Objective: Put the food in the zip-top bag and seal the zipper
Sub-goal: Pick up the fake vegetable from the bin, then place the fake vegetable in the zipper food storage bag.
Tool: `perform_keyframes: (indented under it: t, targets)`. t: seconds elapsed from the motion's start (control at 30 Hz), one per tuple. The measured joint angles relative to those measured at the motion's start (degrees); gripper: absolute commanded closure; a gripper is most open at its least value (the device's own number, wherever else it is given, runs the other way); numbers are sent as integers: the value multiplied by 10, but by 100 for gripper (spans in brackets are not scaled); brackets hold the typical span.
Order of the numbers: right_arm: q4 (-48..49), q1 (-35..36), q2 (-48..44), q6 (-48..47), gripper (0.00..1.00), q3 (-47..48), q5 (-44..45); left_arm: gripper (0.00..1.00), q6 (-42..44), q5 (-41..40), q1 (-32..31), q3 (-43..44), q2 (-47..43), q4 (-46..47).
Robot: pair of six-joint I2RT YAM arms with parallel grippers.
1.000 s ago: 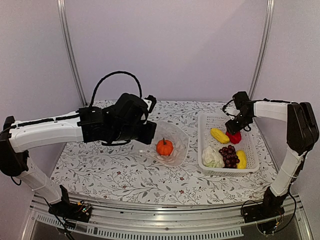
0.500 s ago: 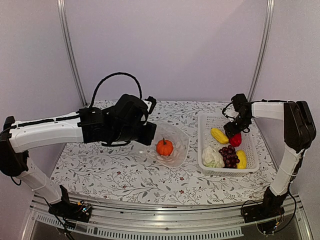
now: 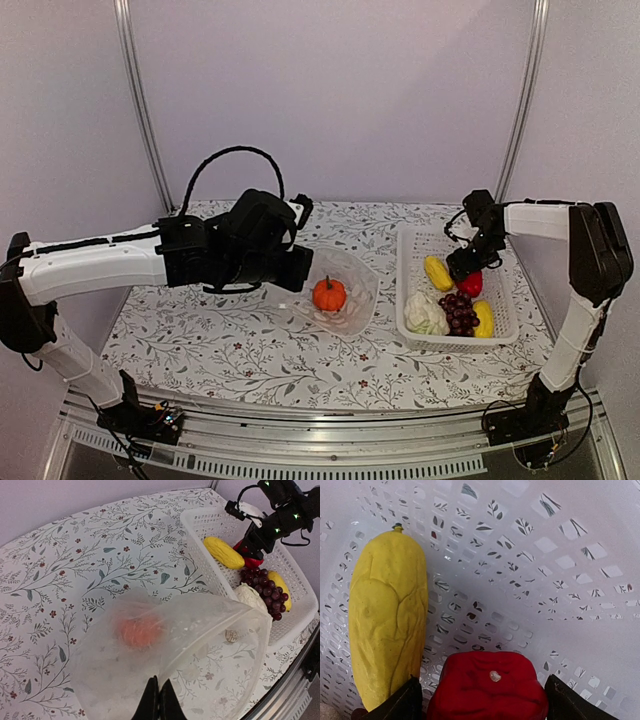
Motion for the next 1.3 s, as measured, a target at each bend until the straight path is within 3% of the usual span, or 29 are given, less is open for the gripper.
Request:
perform_keyframes:
  t: [0.13, 0.4, 0.73, 0.97, 1.3]
  targets:
    - [-15, 0, -10, 3, 20, 0, 0, 100, 0, 2, 0, -1, 0, 0]
    - [-25, -1, -12, 9, 42, 0, -6, 100, -1, 4, 0, -1, 0, 1]
    - [-45, -1, -61, 4, 51, 11, -23, 100, -6, 6, 0, -9, -10, 7]
    - [-48, 21, -166, -15, 58, 45, -161, 100, -11, 7, 0, -9, -10, 20]
    - [-41, 147, -257, -31, 59, 73, -354, 100, -30, 15, 3, -9, 3, 35]
